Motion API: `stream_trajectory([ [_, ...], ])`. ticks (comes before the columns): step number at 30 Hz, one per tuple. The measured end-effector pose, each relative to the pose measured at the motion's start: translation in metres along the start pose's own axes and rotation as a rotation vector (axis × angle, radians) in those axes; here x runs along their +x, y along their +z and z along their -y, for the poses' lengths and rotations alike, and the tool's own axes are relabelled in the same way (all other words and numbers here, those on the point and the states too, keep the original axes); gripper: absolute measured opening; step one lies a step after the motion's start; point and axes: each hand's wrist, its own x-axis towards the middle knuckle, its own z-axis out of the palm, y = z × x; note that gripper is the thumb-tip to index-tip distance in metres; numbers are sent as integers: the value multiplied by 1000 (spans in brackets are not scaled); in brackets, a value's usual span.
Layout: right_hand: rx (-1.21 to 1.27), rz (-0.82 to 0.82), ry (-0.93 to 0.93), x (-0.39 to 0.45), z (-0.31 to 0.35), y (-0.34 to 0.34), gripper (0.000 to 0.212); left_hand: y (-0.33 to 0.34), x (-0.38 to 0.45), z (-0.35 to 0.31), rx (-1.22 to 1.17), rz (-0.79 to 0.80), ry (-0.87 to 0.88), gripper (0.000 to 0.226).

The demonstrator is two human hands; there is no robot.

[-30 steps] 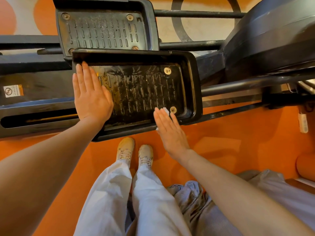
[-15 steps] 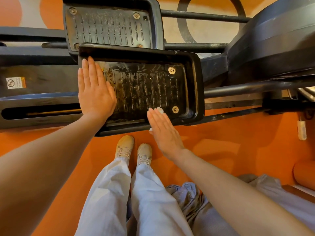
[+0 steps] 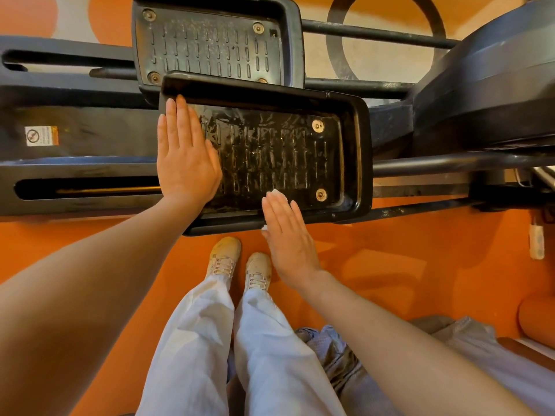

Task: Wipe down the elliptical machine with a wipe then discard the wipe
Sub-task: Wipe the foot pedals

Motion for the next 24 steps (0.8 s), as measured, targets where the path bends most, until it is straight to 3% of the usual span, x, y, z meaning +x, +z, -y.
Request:
stream_trajectory([
  [5, -26, -59, -44, 11, 46, 8, 70, 0, 0, 1, -18, -7, 12, 59],
  [11, -70, -62, -58, 11, 51, 11, 69, -3, 0, 3, -20, -8, 19, 59],
  [16, -35, -85, 107, 0, 40, 8, 58, -3, -1, 11, 12, 44, 80, 59],
  [24, 28, -92, 35, 18, 98, 19, 66, -5, 0, 23, 18, 57, 160, 61],
])
